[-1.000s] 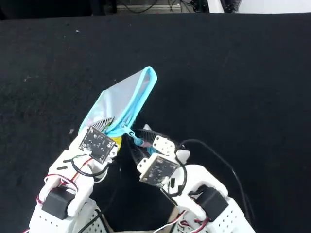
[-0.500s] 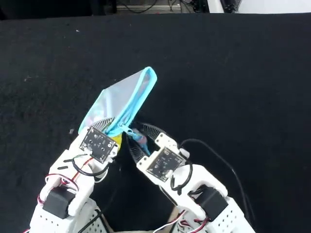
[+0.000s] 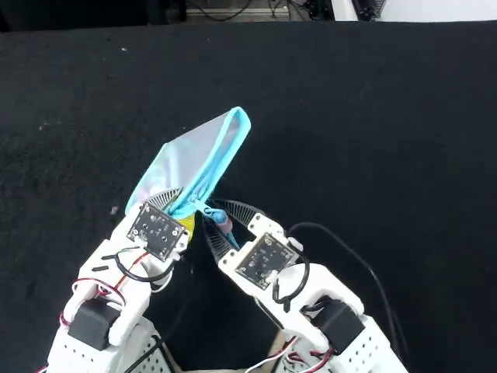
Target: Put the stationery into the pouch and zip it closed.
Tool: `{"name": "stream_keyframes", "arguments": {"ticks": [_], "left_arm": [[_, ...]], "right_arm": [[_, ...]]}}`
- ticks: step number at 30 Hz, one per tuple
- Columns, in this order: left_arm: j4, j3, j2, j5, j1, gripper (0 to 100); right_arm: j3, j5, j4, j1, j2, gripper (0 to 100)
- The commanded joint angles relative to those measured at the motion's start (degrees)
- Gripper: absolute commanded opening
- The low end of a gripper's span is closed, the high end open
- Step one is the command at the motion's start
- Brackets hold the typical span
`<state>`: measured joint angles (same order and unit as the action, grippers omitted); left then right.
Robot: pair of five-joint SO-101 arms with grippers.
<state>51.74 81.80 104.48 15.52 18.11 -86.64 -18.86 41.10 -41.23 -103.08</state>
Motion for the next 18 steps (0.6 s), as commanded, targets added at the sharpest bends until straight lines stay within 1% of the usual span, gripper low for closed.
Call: {"name": "stream_keyframes", "arguments": {"ticks": [1, 8, 13, 18], "left_arm": [[-0.4, 0.4, -0.8, 0.3, -0.2, 3], [0.2, 0.5, -0.8, 0.4, -0.2, 3], [0.3, 1.3, -0.9, 5.5, -0.2, 3], [0.1, 1.8, -0.9, 6.2, -0.2, 3]], "right_arm": [[5.1, 0.4, 2.0, 0.6, -9.5, 7.1], [5.5, 0.4, 1.9, 0.6, -9.5, 7.4], [6.1, 0.4, 2.1, 0.8, -9.5, 7.1], [6.4, 0.4, 2.1, 0.9, -9.5, 7.1]]}}
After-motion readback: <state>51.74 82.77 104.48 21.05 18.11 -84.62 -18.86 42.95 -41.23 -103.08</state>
